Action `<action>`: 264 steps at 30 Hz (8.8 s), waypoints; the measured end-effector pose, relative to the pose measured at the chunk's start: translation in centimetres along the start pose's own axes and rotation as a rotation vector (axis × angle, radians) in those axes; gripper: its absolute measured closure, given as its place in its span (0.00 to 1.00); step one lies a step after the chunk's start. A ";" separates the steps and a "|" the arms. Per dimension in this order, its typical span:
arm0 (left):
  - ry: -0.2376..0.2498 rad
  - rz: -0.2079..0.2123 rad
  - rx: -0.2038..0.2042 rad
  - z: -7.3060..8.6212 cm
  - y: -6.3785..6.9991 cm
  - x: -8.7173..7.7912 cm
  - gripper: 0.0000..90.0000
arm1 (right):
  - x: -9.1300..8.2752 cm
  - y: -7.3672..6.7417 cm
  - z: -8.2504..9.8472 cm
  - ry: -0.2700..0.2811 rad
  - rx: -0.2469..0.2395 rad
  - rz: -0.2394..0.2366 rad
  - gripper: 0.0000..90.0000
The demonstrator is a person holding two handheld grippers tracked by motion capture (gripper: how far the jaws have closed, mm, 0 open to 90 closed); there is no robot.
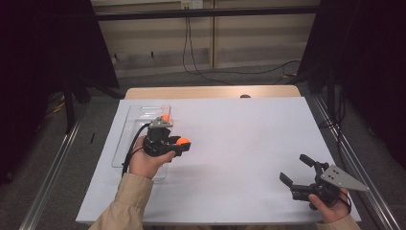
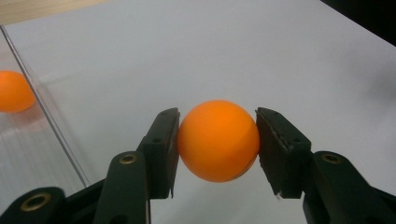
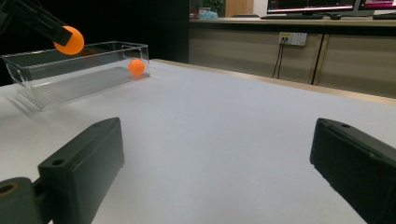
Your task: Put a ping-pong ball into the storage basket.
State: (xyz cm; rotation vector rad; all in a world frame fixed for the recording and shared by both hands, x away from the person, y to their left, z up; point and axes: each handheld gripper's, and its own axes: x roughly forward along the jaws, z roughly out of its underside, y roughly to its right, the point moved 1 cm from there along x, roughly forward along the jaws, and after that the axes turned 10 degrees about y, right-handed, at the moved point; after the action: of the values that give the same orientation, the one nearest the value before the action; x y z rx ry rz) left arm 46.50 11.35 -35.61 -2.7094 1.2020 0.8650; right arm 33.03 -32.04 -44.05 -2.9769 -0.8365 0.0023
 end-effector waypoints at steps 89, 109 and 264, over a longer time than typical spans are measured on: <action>0.051 -0.168 -0.077 0.7 -4.6 -3.3 0.57 | -0.1 -0.1 -0.1 0.004 0.004 0.000 0.03; 0.021 -0.198 -0.055 1.2 -5.4 -3.5 0.57 | -0.1 -0.1 -0.1 0.005 0.005 -0.002 0.03; 0.327 -0.273 -0.049 4.6 -4.8 -4.7 0.04 | -0.1 0.0 -0.1 0.008 -0.004 -0.011 0.03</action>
State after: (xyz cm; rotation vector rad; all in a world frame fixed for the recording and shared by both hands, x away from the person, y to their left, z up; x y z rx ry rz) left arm 45.12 19.01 -37.83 -3.0424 0.8247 0.4361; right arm 32.93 -32.14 -43.98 -2.9738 -0.8525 -0.0124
